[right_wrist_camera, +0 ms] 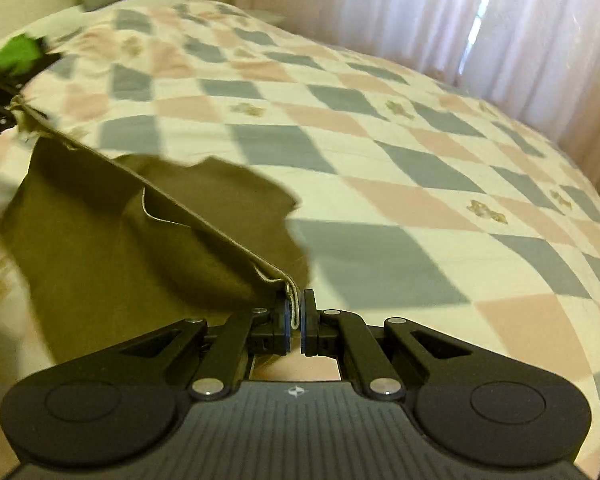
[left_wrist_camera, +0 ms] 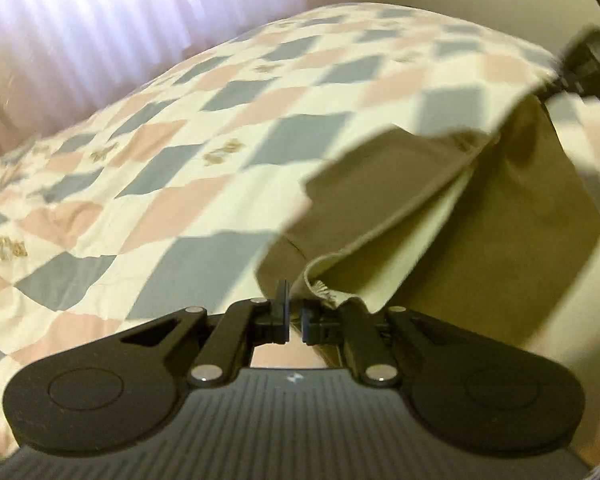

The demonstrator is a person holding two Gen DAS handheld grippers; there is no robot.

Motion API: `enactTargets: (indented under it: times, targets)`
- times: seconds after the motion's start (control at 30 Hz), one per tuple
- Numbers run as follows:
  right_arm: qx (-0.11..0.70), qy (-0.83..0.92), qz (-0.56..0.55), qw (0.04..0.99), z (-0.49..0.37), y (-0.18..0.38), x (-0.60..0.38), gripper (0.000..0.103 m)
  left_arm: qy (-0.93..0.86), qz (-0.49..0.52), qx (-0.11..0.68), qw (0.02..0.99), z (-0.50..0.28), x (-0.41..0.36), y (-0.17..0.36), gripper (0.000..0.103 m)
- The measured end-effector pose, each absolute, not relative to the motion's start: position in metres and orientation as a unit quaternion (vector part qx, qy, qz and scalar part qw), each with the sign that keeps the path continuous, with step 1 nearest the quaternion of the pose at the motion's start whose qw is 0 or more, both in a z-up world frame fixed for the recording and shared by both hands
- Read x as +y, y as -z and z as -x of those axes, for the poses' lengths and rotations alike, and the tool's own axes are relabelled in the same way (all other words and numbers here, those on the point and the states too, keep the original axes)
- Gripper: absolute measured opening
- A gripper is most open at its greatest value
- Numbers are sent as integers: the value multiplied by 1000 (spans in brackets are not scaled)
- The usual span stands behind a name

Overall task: Fold clothes
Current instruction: 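Grasp the brown shirt edge with the right gripper while the left gripper grasps it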

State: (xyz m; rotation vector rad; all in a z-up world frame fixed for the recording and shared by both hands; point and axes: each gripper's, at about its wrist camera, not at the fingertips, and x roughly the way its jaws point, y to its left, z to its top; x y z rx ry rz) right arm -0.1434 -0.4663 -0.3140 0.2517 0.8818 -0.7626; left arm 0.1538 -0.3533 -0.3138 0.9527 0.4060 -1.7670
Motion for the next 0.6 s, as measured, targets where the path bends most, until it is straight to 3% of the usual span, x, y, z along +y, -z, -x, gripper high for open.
enactTargets:
  times: [0.23, 0.33, 0.37, 0.4, 0.53, 0.6]
  targets:
    - [448, 369, -185, 793, 129, 374, -538, 3, 703, -383, 273, 534, -166, -460, 358, 7]
    - [476, 376, -235, 760, 119, 412, -560, 13, 673, -387, 350, 525, -177, -491, 399, 11]
    - [477, 381, -253, 751, 120, 420, -563, 23, 665, -375, 381, 522, -184, -497, 408, 14]
    - [462, 388, -274, 749, 125, 424, -564, 29, 660, -357, 408, 520, -194, -499, 414, 14]
    - [358, 400, -382, 752, 158, 422, -564, 30, 656, -297, 485, 497, -221, -502, 426, 18]
    - [322, 404, -436, 737, 171, 425, -567, 44, 656, -269, 512, 484, -230, -506, 428, 22]
